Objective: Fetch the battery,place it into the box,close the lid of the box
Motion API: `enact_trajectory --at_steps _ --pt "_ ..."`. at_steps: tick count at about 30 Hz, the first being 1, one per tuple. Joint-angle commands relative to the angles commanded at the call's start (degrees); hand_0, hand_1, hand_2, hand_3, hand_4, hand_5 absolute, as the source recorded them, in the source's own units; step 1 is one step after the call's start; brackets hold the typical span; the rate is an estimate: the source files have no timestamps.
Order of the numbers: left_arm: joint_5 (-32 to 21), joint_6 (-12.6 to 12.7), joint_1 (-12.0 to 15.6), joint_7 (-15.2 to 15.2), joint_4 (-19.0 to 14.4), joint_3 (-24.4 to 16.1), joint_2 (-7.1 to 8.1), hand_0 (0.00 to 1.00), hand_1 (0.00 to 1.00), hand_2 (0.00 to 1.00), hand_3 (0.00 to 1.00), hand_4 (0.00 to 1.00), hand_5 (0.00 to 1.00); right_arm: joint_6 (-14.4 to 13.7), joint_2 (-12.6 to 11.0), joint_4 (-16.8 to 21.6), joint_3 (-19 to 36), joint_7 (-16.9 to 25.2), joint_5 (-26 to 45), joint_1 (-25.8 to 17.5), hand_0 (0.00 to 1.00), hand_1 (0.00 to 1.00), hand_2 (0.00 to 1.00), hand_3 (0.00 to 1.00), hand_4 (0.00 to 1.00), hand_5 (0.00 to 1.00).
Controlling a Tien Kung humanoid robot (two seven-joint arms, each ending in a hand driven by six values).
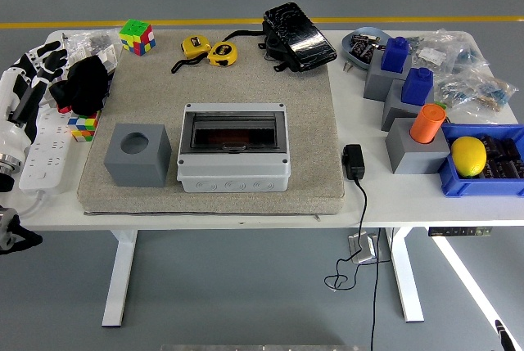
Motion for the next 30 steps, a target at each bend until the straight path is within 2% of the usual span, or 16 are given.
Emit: enact_trajectory --at_steps 30 --pt "0.41 0.48 -0.28 0.02 -0.25 0.19 0.17 0.843 0.823 0.821 0.811 0.998 0.738 -0.01 0.18 0.00 0.44 0.09 0.07 0.24 0.818 0.767 0.749 0.792 0.998 0.998"
